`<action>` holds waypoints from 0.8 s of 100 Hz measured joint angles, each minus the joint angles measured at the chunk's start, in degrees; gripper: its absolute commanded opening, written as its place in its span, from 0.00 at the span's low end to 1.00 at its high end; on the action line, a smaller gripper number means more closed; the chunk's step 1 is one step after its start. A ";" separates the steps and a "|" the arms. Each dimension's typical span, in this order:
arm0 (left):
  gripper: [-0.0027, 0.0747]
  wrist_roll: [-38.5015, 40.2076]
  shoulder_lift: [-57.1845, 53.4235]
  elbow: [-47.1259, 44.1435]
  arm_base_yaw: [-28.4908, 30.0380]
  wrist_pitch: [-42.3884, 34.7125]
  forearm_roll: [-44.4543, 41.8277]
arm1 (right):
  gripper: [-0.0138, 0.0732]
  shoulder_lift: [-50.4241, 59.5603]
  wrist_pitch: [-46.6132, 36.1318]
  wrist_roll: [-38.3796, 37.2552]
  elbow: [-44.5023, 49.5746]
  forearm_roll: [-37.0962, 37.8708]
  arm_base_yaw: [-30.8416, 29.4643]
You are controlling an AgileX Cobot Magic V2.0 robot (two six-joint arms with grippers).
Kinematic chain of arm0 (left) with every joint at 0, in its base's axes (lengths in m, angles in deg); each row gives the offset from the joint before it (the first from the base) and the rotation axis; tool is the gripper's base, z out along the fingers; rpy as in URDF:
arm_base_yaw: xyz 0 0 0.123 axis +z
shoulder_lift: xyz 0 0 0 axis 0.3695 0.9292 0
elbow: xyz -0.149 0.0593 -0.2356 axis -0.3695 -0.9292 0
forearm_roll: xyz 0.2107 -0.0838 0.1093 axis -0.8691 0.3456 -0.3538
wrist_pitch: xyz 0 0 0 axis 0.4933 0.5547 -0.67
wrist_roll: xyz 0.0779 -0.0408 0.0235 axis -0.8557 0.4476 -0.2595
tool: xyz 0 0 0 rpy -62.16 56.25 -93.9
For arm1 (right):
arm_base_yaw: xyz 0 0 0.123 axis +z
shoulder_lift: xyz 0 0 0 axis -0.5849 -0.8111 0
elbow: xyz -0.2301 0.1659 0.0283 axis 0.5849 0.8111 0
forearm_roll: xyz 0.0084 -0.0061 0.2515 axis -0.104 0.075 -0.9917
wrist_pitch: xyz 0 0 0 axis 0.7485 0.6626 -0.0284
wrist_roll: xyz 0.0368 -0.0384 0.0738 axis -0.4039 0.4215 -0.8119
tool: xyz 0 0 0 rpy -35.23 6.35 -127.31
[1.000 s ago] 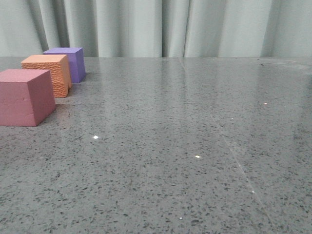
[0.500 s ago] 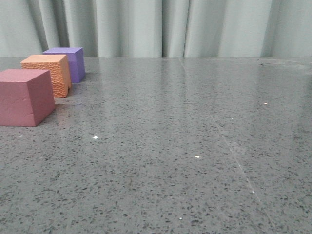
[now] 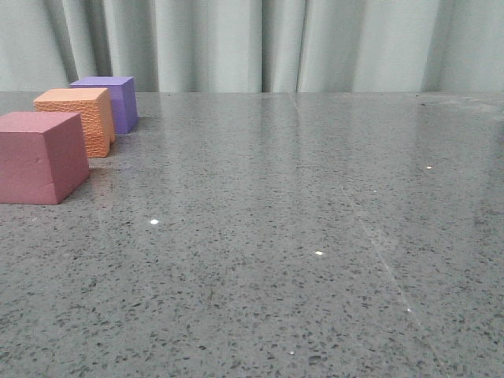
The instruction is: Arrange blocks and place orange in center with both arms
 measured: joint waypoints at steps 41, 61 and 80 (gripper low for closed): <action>0.01 -2.36 0.00 0.00 0.00 -2.61 -0.46 | 0.08 0.00 0.00 0.00 0.00 0.00 0.00; 0.01 -20.37 -1.98 -0.66 0.98 -9.43 10.71 | 0.08 0.00 0.00 0.00 0.00 0.00 0.00; 0.01 -31.38 -5.12 -8.13 7.85 -19.87 20.89 | 0.08 0.00 0.00 0.00 0.00 0.00 0.00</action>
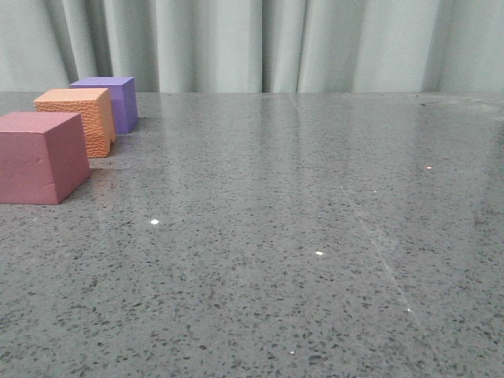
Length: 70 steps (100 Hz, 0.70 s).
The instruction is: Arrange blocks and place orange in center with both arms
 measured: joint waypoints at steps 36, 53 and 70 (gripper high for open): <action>0.01 -3.23 -13.13 -18.67 8.99 -8.28 6.93 | 0.08 0.00 0.00 0.00 0.00 0.00 0.00; 0.01 -3.28 -18.65 -19.17 10.01 -8.77 8.86 | 0.08 0.00 0.00 0.00 0.00 0.00 0.00; 0.01 -3.28 -18.65 -19.17 11.60 -8.94 9.47 | 0.08 0.00 0.00 0.00 0.00 0.00 0.00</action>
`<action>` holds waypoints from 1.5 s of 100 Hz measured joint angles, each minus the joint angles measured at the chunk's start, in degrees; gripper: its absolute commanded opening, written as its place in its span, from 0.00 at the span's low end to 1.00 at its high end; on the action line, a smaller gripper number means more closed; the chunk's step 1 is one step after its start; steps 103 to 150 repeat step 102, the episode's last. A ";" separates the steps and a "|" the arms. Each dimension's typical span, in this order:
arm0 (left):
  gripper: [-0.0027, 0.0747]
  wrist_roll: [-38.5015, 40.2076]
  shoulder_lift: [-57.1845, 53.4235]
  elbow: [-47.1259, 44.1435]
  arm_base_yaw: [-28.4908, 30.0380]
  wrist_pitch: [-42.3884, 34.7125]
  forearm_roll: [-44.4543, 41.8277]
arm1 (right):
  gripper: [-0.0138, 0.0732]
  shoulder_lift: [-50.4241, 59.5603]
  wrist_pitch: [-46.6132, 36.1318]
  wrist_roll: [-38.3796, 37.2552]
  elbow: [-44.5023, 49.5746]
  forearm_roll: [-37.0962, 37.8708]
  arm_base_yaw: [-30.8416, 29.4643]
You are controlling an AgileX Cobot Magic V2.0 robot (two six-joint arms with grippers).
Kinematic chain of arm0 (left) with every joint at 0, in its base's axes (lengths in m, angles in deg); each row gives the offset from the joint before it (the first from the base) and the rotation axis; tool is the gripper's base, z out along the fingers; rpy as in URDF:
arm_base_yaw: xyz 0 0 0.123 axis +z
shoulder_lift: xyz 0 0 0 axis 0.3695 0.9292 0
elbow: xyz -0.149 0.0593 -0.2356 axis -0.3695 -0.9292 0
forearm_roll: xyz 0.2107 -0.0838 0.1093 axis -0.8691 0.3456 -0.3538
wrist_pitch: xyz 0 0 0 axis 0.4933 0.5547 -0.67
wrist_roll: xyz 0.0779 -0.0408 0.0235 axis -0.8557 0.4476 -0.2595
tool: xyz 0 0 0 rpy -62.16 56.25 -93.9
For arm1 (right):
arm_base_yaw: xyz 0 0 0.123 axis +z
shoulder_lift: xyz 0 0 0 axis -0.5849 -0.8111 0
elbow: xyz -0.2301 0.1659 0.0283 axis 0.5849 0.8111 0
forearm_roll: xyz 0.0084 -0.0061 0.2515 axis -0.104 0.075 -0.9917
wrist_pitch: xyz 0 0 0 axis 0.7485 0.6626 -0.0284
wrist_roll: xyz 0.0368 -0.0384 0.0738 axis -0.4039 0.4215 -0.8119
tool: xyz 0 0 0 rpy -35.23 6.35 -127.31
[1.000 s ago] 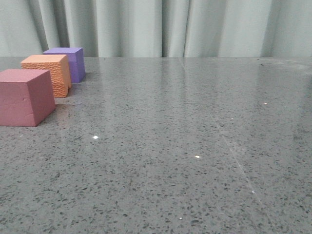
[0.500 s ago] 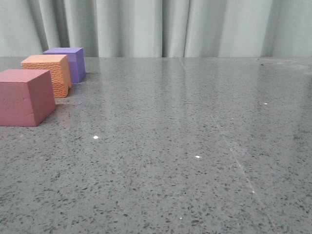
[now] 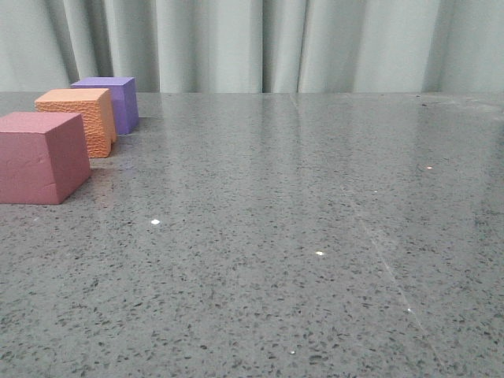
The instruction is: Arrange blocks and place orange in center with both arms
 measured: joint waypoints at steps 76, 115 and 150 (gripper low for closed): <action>0.01 0.00 0.00 0.00 2.21 -0.30 0.47 | 0.08 0.00 0.00 0.00 0.00 0.00 0.00; 0.01 0.00 0.00 0.00 2.21 -0.30 0.52 | 0.08 0.00 0.00 0.00 0.00 0.00 0.00; 0.01 0.00 0.00 0.00 2.21 -0.30 0.52 | 0.08 0.00 0.00 0.00 0.00 0.00 0.00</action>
